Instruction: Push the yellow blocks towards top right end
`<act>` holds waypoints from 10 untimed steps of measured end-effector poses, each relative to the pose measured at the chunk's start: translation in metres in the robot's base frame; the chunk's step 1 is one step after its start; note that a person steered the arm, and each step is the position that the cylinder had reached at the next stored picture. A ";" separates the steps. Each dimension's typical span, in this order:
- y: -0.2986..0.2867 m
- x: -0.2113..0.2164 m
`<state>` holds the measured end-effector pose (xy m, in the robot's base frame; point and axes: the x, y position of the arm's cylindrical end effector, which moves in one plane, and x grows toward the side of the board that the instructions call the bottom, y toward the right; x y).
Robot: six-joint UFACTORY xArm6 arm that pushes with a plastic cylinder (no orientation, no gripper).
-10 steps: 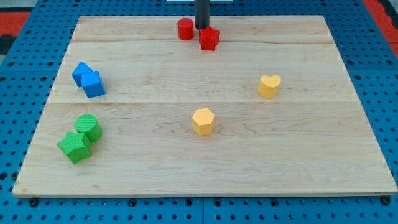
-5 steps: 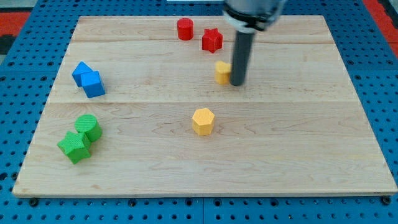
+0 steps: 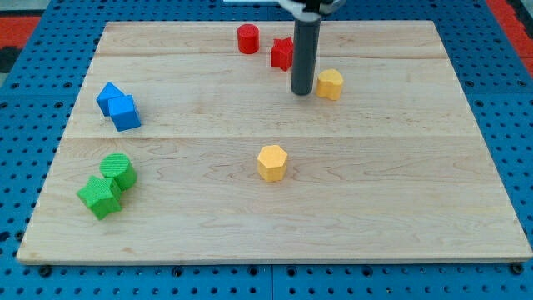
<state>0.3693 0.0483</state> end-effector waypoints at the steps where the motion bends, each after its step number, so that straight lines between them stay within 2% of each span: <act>1: 0.046 -0.003; 2: 0.069 -0.068; 3: 0.060 -0.069; 4: 0.021 -0.082; 5: 0.073 -0.115; 6: 0.122 -0.126; 8: 0.102 0.133; 9: 0.001 0.181; 10: -0.037 0.130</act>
<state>0.4991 0.0115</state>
